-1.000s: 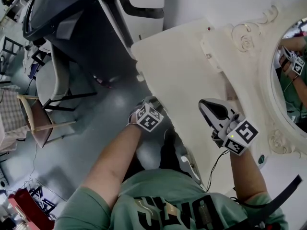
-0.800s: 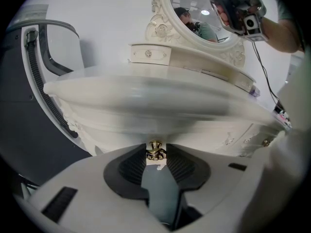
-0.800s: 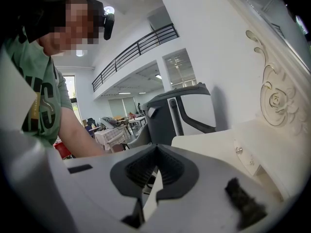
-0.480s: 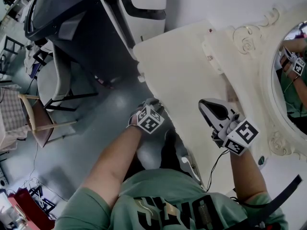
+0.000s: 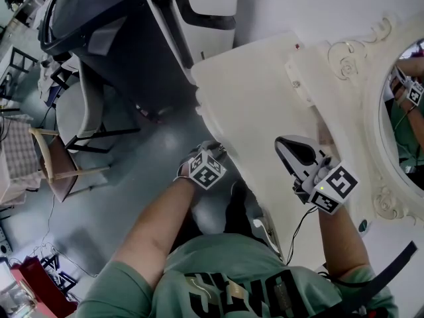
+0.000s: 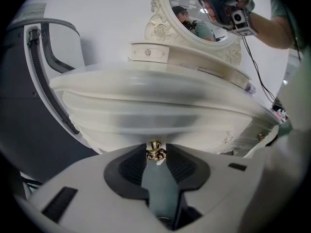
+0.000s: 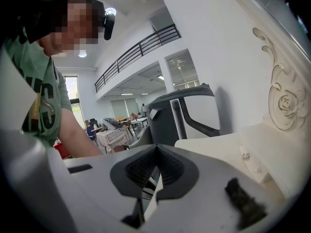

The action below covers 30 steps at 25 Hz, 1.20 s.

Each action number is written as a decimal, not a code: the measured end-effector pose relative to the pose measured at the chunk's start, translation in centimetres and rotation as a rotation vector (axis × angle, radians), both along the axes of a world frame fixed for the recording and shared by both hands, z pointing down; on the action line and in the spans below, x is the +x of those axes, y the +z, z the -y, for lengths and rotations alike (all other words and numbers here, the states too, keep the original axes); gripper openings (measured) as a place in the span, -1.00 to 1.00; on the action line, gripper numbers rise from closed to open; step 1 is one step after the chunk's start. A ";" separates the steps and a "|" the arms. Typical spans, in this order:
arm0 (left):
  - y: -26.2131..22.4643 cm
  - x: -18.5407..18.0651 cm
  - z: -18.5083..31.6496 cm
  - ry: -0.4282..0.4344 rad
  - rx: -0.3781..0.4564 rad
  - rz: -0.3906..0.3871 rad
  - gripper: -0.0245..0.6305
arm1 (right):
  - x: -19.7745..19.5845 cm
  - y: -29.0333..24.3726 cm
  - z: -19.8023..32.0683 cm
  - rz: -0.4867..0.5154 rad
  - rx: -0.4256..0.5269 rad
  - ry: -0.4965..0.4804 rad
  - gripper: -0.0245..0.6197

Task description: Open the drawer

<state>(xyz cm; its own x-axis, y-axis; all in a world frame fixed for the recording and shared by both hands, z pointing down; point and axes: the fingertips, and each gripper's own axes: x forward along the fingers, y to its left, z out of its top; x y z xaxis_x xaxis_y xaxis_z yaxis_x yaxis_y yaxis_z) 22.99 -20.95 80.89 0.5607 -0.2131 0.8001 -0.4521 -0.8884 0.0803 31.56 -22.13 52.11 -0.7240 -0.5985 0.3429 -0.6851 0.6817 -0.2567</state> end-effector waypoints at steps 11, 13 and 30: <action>0.0 -1.8 -0.6 -0.004 -0.010 -0.007 -0.52 | -1.9 0.1 1.0 0.007 0.000 -0.026 -0.89; 0.0 -2.0 -0.6 -0.005 -0.013 -0.006 -0.52 | -2.1 0.1 1.2 0.010 0.001 -0.031 -0.89; -0.1 -4.8 -1.7 -0.008 -0.019 -0.008 -0.52 | -4.6 -0.1 2.1 0.012 0.004 -0.064 -0.89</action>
<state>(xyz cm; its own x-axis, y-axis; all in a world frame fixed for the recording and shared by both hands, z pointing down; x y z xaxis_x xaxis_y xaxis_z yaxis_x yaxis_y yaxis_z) 18.15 -19.30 80.81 0.5652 -0.2022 0.7998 -0.4585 -0.8829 0.1009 26.95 -24.19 52.04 -0.7652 -0.5519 0.3316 -0.6366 0.7254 -0.2618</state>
